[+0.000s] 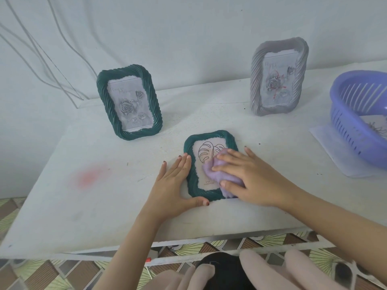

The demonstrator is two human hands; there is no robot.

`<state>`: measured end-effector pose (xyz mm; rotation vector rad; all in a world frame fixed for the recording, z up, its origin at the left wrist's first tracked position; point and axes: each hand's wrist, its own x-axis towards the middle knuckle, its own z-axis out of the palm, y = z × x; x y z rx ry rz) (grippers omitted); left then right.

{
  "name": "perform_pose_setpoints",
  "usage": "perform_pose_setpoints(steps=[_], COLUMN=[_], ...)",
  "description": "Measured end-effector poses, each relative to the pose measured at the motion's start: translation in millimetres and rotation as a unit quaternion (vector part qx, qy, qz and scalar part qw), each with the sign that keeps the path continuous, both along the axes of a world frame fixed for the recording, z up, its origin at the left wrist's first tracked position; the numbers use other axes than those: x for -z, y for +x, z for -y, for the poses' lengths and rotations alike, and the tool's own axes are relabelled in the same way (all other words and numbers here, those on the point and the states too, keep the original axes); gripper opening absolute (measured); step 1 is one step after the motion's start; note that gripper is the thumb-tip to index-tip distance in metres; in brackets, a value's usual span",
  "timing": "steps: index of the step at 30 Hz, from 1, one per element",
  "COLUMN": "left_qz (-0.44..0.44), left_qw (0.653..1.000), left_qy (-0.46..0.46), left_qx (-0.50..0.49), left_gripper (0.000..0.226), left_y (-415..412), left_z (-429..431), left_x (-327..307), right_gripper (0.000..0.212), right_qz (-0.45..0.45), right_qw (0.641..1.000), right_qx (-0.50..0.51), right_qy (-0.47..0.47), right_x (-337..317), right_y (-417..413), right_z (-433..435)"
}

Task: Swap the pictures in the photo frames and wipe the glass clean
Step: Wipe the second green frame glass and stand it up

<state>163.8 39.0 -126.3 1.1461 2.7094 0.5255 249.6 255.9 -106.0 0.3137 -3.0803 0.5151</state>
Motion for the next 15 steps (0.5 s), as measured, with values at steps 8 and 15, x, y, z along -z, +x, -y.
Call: perform_pose_setpoints(steps=[8,15], left_qz=[-0.004,-0.004], left_qw=[1.000,1.000], left_qy=[0.008,0.008], left_qx=[0.005,0.001], left_gripper=[0.122,0.125], left_y=[0.5,-1.1], left_z=[-0.1,0.5], left_x=[-0.4,1.1], right_gripper=[0.055,0.060], right_qz=[-0.031,0.001], right_qw=[0.999,0.999], right_qx=[0.035,-0.041], right_qy=[0.004,-0.021], right_x=[7.9,7.2], right_y=[-50.8,12.0], right_z=[12.3,6.5])
